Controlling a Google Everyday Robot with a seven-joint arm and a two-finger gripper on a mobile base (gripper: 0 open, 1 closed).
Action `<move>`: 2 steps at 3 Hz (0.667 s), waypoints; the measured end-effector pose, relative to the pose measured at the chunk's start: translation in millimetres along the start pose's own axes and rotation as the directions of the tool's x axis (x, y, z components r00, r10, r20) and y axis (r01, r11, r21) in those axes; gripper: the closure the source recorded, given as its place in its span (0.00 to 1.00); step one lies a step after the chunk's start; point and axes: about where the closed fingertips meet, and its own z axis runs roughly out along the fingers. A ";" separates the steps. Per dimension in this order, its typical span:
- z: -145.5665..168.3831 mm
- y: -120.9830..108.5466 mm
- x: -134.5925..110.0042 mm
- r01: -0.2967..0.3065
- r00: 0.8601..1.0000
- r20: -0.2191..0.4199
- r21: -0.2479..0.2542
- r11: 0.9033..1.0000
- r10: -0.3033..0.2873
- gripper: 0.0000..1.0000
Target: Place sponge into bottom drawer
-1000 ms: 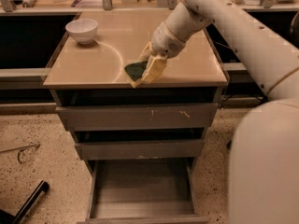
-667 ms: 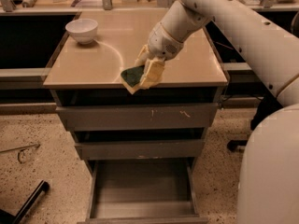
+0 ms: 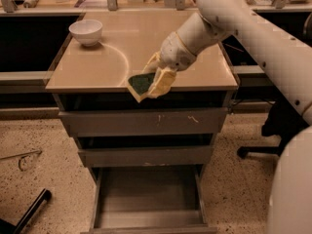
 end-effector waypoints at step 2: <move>40.9 67.3 10.8 0.027 0.954 0.301 -0.030 0.999 -0.017 1.00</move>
Offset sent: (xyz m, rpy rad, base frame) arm -0.0962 0.0102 -0.0660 0.3925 0.1062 0.1297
